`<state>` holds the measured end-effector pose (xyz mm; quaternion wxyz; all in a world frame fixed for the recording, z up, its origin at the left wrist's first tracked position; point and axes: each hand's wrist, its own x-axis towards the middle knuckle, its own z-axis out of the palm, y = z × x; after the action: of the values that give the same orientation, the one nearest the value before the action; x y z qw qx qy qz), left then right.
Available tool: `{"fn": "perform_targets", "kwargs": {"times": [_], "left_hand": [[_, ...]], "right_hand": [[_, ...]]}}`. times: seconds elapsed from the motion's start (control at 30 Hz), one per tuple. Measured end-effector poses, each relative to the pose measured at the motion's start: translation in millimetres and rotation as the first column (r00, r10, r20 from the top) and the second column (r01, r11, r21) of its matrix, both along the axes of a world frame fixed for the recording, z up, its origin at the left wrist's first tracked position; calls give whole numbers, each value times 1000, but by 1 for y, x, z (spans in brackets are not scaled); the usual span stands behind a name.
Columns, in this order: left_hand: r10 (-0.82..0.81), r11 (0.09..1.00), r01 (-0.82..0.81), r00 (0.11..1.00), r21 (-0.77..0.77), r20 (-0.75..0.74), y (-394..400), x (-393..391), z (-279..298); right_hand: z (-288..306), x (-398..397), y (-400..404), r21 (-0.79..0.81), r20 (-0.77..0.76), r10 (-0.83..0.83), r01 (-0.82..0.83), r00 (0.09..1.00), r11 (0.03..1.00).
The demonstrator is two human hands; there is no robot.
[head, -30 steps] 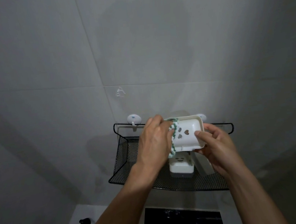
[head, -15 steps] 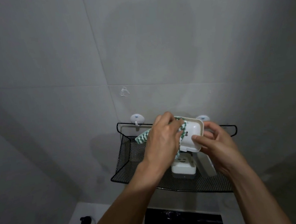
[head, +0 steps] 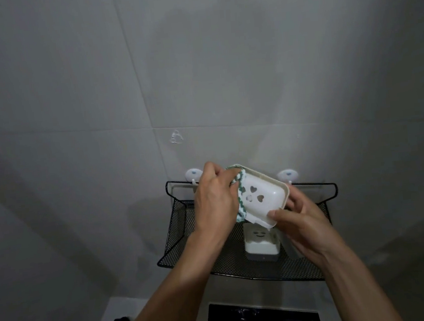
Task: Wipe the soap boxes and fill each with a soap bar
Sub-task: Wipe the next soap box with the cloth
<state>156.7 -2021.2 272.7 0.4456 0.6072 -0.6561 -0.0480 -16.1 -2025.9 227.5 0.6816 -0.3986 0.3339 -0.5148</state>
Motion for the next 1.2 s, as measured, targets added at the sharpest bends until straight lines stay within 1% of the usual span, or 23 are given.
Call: {"fn": "perform_targets", "kwargs": {"times": [0.17, 0.23, 0.3, 0.4, 0.43, 0.57, 0.63, 0.7, 0.87, 1.0, 1.1, 1.2], "left_hand": [[-110, 994, 109, 990, 20, 90, -2, 2, 4], [-169, 986, 168, 974, 17, 150, -3, 2, 6], [-237, 971, 241, 946, 11, 219, -3, 0, 10], [-311, 946, 323, 897, 14, 314, -3, -4, 13], [-328, 939, 343, 885, 13, 330, -4, -5, 13], [-309, 943, 331, 873, 5, 378, -3, -9, 11], [-272, 954, 299, 876, -4, 399, -3, -11, 10], [-218, 969, 247, 883, -17, 416, -3, -12, 8], [-115, 989, 140, 936, -53, 334, -2, -17, 9], [-61, 998, 65, 972, -9, 227, -2, -15, 5], [-48, 999, 45, 990, 20, 136, -2, -15, 4], [5, 1000, -6, 989, 3, 148, -2, -23, 10]], "right_hand": [[8, 2, 2, 70, 52, 46, -49, 998, 996], [12, 4, 0, 112, 51, 27, -33, 998, 993], [16, 4, -2, 151, 7, 11, -12, 1000, 988], [19, -1, -5, 158, -100, 77, -60, 992, 986], [19, -2, -6, 161, -139, 76, -54, 987, 986], [15, -7, -12, 134, -324, 6, 40, 946, 990], [14, -7, -12, 111, -364, -15, 59, 931, 992], [13, -6, -12, 82, -368, -48, 84, 929, 993], [14, 0, -10, 28, -311, -158, 175, 937, 984], [17, -4, -11, 13, -284, -234, 248, 930, 969], [15, -2, -7, -8, -285, -242, 250, 928, 968], [13, 5, -4, -5, -229, -234, 239, 945, 971]]}}
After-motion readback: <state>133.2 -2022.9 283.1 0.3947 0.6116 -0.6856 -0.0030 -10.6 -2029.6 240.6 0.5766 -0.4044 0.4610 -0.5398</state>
